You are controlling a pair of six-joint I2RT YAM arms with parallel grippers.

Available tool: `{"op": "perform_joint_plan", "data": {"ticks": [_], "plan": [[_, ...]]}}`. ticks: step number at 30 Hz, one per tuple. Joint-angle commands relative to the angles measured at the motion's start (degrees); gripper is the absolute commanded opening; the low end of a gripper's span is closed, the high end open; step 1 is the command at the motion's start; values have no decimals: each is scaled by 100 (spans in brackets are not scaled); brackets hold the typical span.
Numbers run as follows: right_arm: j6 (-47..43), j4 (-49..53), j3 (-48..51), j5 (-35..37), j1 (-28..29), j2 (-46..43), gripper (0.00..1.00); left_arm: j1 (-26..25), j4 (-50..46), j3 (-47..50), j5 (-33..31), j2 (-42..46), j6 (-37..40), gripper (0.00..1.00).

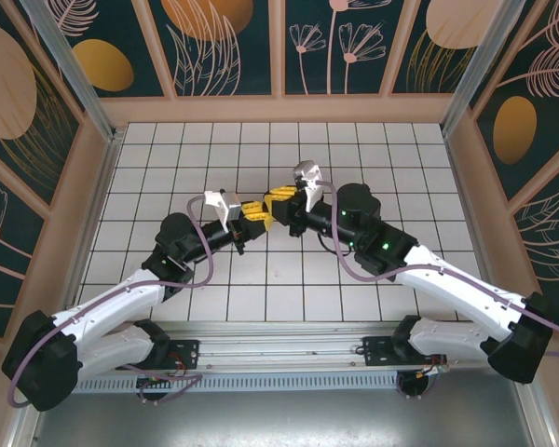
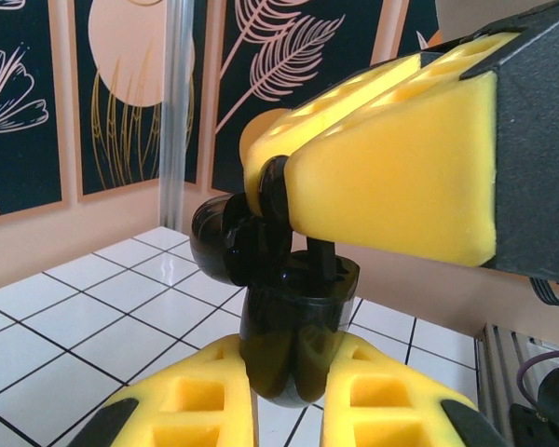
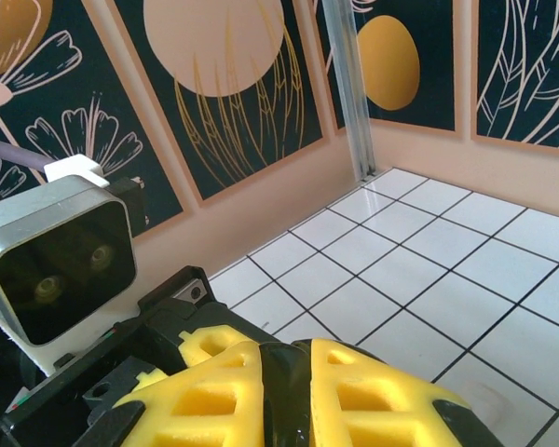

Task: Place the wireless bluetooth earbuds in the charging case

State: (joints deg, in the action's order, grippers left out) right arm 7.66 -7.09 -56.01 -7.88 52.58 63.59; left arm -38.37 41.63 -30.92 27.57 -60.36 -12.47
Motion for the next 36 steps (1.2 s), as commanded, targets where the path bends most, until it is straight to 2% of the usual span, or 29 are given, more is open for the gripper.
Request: {"op": "perform_joint_plan", "data": {"ticks": [1, 14, 28, 34, 36], "plan": [[-186, 163, -217, 128, 95, 92, 15, -36, 145, -7, 21, 90, 34, 2], [-37, 256, -177, 234, 95, 169, 13, -32, 64, -29, -58, 94, 65, 2], [-25, 289, 193, 208, 113, 25, 17, -28, -58, -24, -286, 234, 140, 2], [37, 264, 236, 281, 112, 20, 27, -34, -75, -45, -305, 226, 140, 2], [112, 289, 159, 380, 113, 13, 33, -38, -93, -56, -312, 202, 140, 2]]}}
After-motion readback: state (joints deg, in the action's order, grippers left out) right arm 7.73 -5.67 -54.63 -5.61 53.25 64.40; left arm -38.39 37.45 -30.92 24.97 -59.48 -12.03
